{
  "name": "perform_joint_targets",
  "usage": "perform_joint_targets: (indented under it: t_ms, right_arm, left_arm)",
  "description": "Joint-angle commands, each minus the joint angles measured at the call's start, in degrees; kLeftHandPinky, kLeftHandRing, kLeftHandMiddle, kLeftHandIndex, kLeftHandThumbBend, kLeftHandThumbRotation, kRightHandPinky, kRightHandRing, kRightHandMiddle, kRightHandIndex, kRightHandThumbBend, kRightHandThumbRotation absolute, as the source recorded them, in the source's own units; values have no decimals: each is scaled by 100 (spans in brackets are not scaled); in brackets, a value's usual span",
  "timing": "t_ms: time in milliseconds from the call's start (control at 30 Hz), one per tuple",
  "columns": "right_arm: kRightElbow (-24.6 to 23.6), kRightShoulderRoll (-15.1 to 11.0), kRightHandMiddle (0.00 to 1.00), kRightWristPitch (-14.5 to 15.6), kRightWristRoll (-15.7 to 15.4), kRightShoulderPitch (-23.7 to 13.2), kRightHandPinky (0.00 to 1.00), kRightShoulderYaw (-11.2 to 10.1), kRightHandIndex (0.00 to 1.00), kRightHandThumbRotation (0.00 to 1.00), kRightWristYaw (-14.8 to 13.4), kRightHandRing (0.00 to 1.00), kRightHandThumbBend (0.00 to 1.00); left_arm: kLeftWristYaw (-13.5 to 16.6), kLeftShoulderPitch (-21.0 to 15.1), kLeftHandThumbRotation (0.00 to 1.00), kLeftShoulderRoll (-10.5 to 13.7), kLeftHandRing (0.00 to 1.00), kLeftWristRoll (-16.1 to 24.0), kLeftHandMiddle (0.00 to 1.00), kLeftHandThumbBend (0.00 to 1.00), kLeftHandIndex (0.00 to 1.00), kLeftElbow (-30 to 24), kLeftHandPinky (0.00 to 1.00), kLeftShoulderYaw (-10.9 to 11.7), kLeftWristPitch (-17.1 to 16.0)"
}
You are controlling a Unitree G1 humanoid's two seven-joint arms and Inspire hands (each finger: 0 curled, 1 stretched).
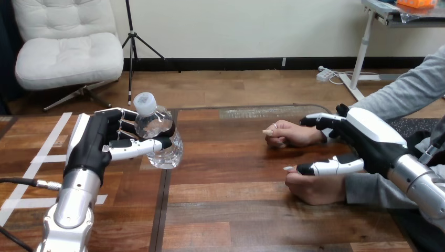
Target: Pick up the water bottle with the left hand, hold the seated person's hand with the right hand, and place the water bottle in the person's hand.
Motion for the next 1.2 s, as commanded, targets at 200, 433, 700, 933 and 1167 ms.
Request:
perform_joint_targets:
  t_ms: [200, 433, 700, 933, 1167]
  right_arm:
    - [94, -258, 84, -81, -13, -590, 77, 180, 82, 64, -47, 84, 100]
    - [99, -312, 83, -24, 49, -580, 80, 229, 82, 64, 90, 85, 100]
    - [121, -359, 83, 19, 58, -558, 81, 229, 82, 64, 185, 85, 100]
    - [172, -393, 82, 29, 64, -523, 80, 224, 81, 67, 232, 85, 100]
    - [190, -416, 83, 95, 87, -487, 78, 216, 82, 70, 336, 85, 100]
  left_arm:
    - [-42, -335, 0, 89, 37, -66, 42, 71, 44, -336, 31, 165, -105]
    - [-69, -329, 0, 115, 38, -73, 42, 71, 44, -369, 32, 199, -46]
    - [-54, -328, 0, 75, 38, -133, 43, 70, 44, -369, 32, 271, -33]
    - [-32, -322, 0, 80, 38, -81, 43, 70, 44, -396, 32, 267, -6]
    - [-51, -325, 0, 80, 38, -85, 43, 70, 44, -378, 32, 288, -23]
